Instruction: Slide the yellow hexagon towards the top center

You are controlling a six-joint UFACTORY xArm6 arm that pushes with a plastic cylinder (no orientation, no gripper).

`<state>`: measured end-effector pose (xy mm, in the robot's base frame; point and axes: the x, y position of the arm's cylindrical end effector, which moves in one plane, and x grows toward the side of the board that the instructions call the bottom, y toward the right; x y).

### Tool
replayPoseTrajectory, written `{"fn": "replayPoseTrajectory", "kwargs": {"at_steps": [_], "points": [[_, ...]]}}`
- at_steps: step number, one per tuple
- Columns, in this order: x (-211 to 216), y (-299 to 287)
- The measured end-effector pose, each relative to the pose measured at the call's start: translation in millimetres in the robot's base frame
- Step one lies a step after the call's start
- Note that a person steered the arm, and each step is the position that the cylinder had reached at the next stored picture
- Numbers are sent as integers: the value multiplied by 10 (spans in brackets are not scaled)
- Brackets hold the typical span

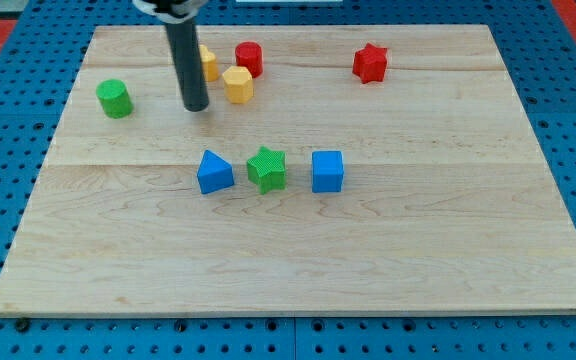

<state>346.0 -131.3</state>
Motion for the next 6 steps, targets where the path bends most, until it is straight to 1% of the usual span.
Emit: {"fn": "replayPoseTrajectory", "kwargs": {"at_steps": [1,2,3,4,5,6], "points": [[-227,474],[-230,1243],[-230,1341],[-166,1077],[-398,724],[-587,1338]]}}
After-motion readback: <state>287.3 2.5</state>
